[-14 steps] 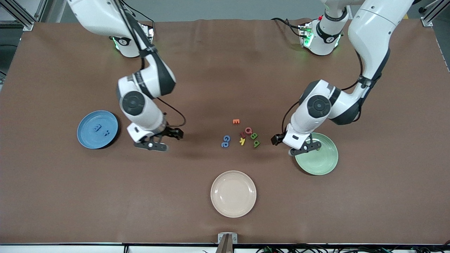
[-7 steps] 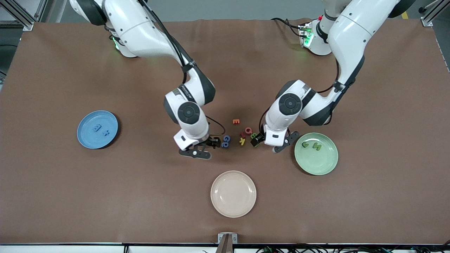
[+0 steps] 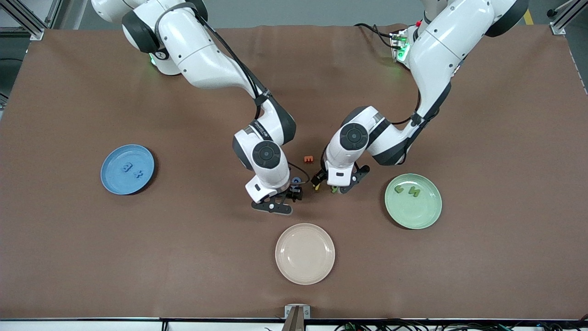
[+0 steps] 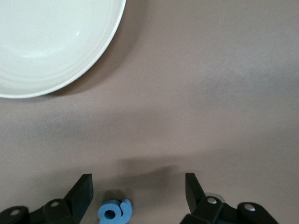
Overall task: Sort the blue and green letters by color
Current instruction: 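Grasp the blue o with the right gripper while the left gripper grasps green B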
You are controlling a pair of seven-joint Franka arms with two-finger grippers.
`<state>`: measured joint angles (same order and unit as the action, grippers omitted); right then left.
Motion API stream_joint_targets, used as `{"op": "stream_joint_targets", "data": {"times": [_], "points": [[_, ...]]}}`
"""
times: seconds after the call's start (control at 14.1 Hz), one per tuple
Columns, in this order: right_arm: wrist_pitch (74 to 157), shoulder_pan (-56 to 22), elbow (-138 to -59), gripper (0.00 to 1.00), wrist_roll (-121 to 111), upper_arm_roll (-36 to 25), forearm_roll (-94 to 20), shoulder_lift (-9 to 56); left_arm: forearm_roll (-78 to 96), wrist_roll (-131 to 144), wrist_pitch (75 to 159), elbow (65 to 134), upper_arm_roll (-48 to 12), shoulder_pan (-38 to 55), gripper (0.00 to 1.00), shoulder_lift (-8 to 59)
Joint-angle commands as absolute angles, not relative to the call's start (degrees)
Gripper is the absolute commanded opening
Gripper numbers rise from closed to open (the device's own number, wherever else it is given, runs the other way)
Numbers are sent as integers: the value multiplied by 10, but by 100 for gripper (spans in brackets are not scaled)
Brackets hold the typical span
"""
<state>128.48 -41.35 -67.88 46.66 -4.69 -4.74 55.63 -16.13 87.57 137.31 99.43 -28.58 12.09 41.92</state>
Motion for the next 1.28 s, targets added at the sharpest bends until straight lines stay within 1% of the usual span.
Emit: {"op": "stream_joint_targets", "data": {"times": [0.0,0.21,0.43,0.57,0.64,0.78,0.92,1.07,1.21], "points": [[1274,-430,-652,87,488,-53,-45,574,-169,882,1374,981,-275,123,100,436],[1276,-436,-652,86,489,-54,-46,582,-169,881,1375,978,-251,137,100,438],[1275,-443,-654,85,489,-53,-45,584,-170,881,1375,978,-249,140,99,444],[1275,-447,-656,82,489,-54,-44,584,-170,881,1375,978,-244,149,99,446],[1275,-448,-657,81,489,-54,-42,585,-170,882,1375,978,-242,152,97,446],[1275,-452,-657,79,490,-54,-42,588,-169,882,1375,978,-240,157,84,453],[1275,-454,-657,76,504,-54,-41,589,-170,882,1375,978,-240,157,73,454],[1275,-454,-658,70,502,-54,-40,589,-170,882,1375,978,-239,156,65,454],[1274,-454,-657,61,498,-54,-30,589,-170,881,1377,977,-229,158,61,454]]}}
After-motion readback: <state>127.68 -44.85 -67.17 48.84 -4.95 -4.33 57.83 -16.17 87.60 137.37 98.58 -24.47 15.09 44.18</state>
